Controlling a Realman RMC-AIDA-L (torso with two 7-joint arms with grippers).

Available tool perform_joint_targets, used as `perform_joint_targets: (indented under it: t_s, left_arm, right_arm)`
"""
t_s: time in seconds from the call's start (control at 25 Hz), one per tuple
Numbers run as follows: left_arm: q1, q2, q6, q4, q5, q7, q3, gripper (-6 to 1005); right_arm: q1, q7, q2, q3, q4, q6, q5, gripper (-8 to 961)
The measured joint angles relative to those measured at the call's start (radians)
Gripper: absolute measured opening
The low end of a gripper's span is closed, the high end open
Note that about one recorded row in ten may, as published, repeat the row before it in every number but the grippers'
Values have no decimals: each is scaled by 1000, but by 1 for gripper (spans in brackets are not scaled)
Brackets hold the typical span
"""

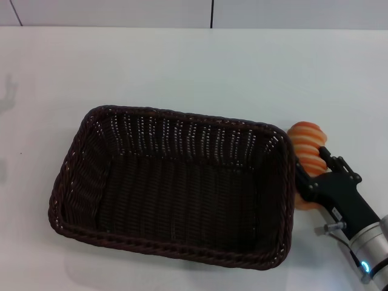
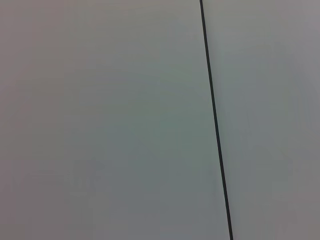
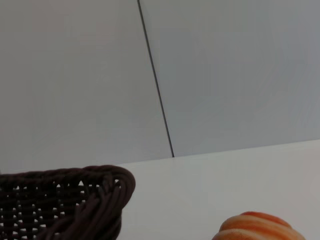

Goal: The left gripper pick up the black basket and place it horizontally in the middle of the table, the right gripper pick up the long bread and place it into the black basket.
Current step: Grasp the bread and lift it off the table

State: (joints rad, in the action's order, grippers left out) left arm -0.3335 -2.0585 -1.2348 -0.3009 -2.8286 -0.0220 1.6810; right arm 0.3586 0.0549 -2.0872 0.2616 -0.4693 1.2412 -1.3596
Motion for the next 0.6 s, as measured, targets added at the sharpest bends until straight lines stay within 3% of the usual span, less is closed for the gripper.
perform_joint_targets:
  t_s: [0.28, 0.36, 0.4, 0.6]
  left_arm:
    - [7, 0, 0, -7, 0, 1, 0, 762]
    - [8, 1, 0, -7, -4, 1, 1, 762]
    - [8, 1, 0, -7, -6, 1, 1, 762]
    - [6, 2, 0, -2, -13, 1, 1, 762]
  right_arm:
    - [-41, -5, 4, -24, -15, 93, 1, 629]
    - [-92, -35, 3, -27, -21, 274, 1, 620]
    - [-92, -35, 3, -27, -21, 274, 1, 616]
    - [-136, -107, 4, -12, -39, 630, -90, 595]
